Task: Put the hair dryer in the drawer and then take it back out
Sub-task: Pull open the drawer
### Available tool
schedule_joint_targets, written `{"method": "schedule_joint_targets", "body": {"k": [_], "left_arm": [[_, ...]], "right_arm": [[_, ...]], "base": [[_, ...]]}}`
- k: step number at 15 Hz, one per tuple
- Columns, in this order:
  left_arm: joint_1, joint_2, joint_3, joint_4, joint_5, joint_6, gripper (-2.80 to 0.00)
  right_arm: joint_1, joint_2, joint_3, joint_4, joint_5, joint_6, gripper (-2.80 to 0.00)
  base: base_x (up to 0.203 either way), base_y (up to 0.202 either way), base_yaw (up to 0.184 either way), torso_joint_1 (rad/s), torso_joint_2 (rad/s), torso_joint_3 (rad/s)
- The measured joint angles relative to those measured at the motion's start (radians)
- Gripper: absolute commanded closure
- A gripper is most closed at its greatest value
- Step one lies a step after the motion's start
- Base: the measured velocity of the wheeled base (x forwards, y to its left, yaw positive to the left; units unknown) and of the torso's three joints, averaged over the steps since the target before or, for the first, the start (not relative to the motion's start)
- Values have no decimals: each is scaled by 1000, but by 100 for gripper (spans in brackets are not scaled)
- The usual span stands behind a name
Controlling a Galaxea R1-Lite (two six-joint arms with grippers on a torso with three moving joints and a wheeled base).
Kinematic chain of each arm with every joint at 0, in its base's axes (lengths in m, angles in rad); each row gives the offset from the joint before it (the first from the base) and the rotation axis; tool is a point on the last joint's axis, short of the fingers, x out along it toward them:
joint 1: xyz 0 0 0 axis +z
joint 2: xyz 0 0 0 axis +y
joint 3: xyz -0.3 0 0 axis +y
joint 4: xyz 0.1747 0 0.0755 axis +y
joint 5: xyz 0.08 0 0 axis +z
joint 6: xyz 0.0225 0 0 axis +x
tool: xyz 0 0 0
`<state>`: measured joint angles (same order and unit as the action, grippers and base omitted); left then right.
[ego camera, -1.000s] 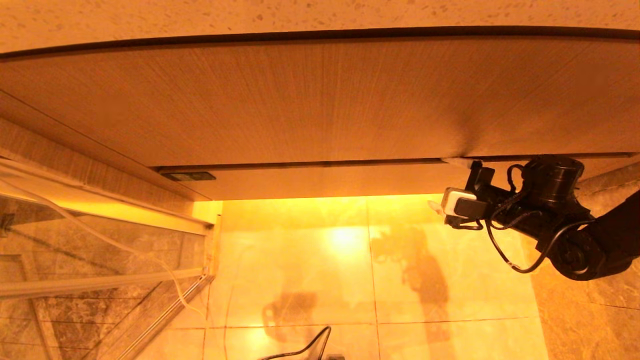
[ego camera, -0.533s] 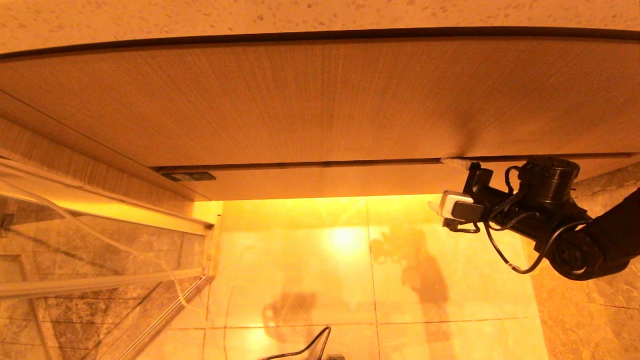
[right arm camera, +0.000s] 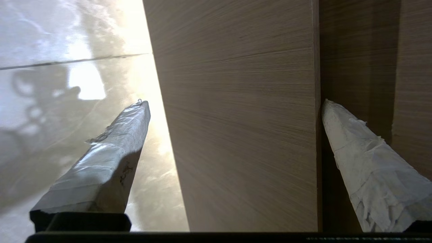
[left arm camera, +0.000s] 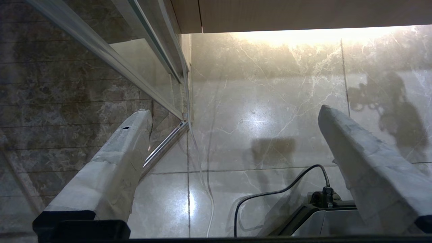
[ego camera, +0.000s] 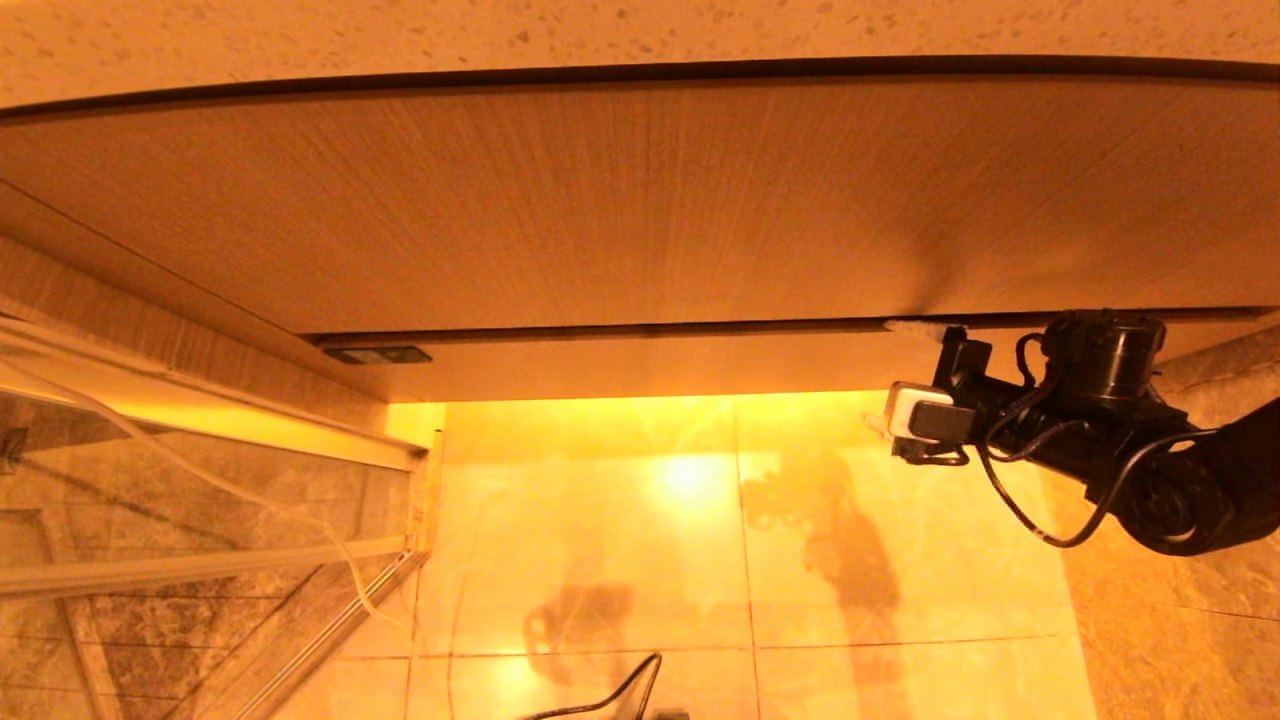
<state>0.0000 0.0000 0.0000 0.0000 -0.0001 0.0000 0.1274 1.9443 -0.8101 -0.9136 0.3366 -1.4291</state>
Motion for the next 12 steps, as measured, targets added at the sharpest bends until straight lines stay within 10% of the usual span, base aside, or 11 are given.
{"method": "schedule_joint_targets", "body": {"k": [12], "left_arm": [[0, 0, 0, 0, 0, 0, -280]], "right_arm": [[3, -77, 14, 312, -6, -3, -280]], "base": [[0, 0, 0, 0, 0, 0]]}}
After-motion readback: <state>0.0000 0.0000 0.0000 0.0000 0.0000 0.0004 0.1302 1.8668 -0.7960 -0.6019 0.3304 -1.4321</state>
